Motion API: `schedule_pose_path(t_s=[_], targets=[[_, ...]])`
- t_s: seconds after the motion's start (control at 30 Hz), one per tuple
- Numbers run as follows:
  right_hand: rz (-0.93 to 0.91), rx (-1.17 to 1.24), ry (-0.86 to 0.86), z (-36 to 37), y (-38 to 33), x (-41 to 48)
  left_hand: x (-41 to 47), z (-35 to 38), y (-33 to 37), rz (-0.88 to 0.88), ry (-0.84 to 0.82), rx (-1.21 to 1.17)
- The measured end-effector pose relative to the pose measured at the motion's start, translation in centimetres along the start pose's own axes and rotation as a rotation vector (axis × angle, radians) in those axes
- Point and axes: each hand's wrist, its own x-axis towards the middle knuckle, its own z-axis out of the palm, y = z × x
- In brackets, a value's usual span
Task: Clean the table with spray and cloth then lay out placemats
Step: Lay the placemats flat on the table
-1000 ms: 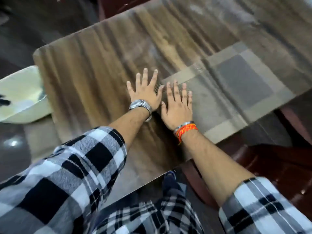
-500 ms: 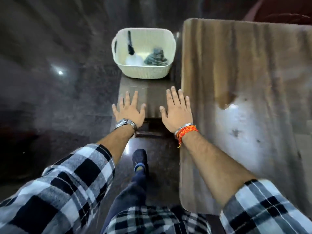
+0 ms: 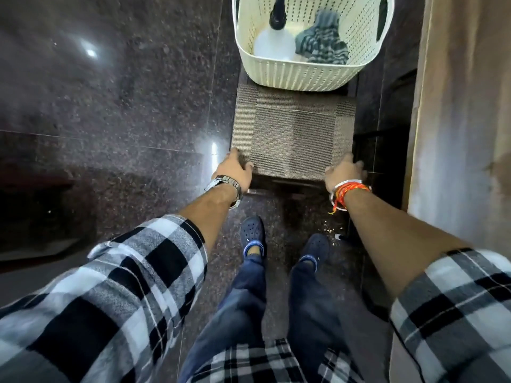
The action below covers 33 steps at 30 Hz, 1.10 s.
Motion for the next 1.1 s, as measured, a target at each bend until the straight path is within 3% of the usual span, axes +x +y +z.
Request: schedule_pose_path(t_s=[0.23,0.37,0.57,0.7,0.8,0.9,1.1], targets=[[0.064,0.184,0.137,-0.8,-0.8,-0.7,-0.5,-0.8,1.4,-0.066,0.200,-0.070],[-0.082,0.194,0.214,-2.8,-1.2,-2.7,-1.8,-2.1,2.5,-0.038,0.283,-0.101],[-0.412,0.354,0.203,-8.2,-1.4,-9.0,-8.8,-4.6,4.6,0.326,0.454,-0.154],[-0.502,0.488,0.285,-13.9,3.5,-12.6,-14.3,-9.5,6.0,0.500,0.714,-0.127],[-0.503,0.709,0.380,-18.4,7.0,-14.4,-17.5,-13.8,11.1,0.655,0.829,-0.289],[-0.426,0.927,0.514,-22.7,10.5,-15.3,-19.8,-16.2,19.4,0.810,0.828,-0.359],[-0.167,0.962,0.899,-28.5,16.7,-13.9,-20.1,-12.0,34.9,0.972,0.603,-0.065]])
